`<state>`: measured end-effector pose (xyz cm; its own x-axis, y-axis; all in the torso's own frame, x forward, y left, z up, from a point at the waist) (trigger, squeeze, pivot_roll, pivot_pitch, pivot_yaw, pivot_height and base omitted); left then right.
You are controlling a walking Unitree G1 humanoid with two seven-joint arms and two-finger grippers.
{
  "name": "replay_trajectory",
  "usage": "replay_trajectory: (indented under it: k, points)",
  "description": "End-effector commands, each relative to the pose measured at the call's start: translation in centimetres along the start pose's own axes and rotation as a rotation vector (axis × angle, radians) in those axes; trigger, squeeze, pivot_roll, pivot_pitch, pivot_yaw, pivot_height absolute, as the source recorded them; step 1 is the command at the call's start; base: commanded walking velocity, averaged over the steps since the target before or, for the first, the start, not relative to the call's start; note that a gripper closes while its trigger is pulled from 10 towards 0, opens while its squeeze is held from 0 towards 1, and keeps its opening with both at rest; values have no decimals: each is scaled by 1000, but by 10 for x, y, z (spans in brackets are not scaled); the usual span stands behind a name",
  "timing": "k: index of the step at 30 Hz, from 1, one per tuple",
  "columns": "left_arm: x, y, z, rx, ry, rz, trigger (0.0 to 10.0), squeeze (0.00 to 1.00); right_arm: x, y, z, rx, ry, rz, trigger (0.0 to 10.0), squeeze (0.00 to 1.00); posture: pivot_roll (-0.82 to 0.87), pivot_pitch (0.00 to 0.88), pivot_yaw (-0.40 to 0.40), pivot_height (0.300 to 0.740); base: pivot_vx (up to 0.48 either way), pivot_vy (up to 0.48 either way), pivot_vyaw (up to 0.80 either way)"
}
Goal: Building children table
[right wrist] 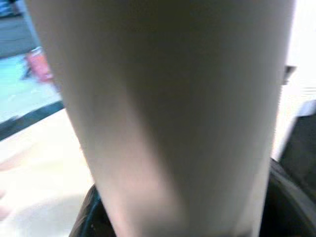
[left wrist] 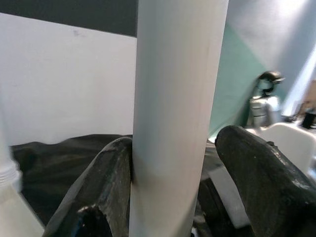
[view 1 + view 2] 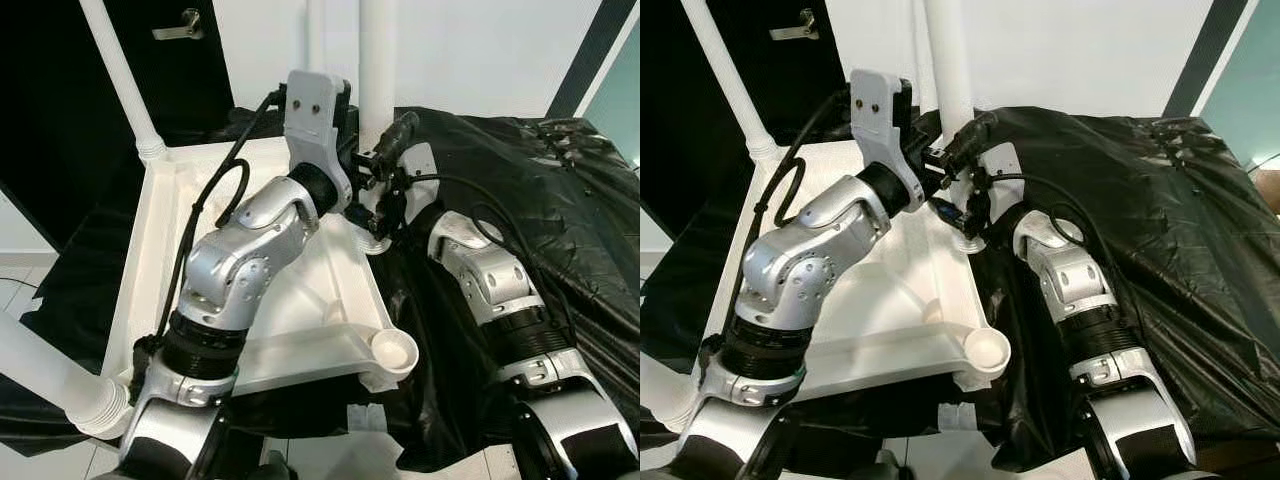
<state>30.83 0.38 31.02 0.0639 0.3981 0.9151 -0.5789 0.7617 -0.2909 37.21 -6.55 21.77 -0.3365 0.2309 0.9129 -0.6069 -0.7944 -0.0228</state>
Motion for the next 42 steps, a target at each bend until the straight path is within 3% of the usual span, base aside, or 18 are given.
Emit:
replay_trajectory:
  k: [1, 9, 17, 25, 26, 28, 40, 41, 42]
  points:
    - [-2, 11, 50, -411, 16, -72, 10000, 0, 14, -2, -10, 144, 3, 49, 10000, 0, 169, 22, -6, 740, 0, 0, 0]
    - [1, 20, 54, -522, -79, -114, 10000, 0, 17, 8, -25, 364, -17, 61, 10000, 0, 169, 21, -10, 740, 0, 0, 0]
    - [2, 21, 52, -508, -166, -152, 10000, 0, 9, 22, -43, 539, -2, 24, 10000, 0, 170, 23, -14, 740, 0, 0, 0]
    - [7, 27, 47, -524, -145, -165, 10000, 0, 1, 33, -42, 596, 9, -21, 10000, 0, 165, 22, -15, 740, 0, 0, 0]
    - [7, 28, 47, -528, -121, -168, 5216, 0, 0, 34, -42, 600, 12, -26, 10000, 0, 165, 22, -15, 740, 0, 0, 0]
    - [8, 30, 47, -534, -102, -170, 0, 0, -1, 36, -41, 600, 13, -33, 10000, 0, 162, 22, -15, 740, 0, 0, 0]
    - [4, 27, 45, -495, -77, -178, 0, 0, -1, 34, -36, 579, 13, -39, 10000, 0, 164, 21, -14, 740, 0, 0, 0]
    - [1, 23, 43, -461, -80, -188, 10000, 0, 0, 34, -36, 573, 14, -37, 10000, 290, 164, 21, -14, 740, 0, 0, 0]
    - [-1, 20, 41, -438, -80, -196, 10000, 0, 0, 33, -35, 570, 15, -35, 10000, 290, 163, 19, -13, 740, 0, 0, 0]
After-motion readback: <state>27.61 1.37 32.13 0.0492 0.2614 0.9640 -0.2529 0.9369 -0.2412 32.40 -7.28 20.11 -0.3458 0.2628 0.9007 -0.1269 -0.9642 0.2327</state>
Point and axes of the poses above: a point about 5 cm out from each wrist's last joint towards the gripper, its own y axis pointing back from the gripper into the wrist, its own x axis along the axis of the wrist's last joint, z = x × y, the point moved 4 cm from there along -y, pointing out of the wrist towards the gripper, and after that the axes turned 12 degrees about y, right-handed, at the moved point
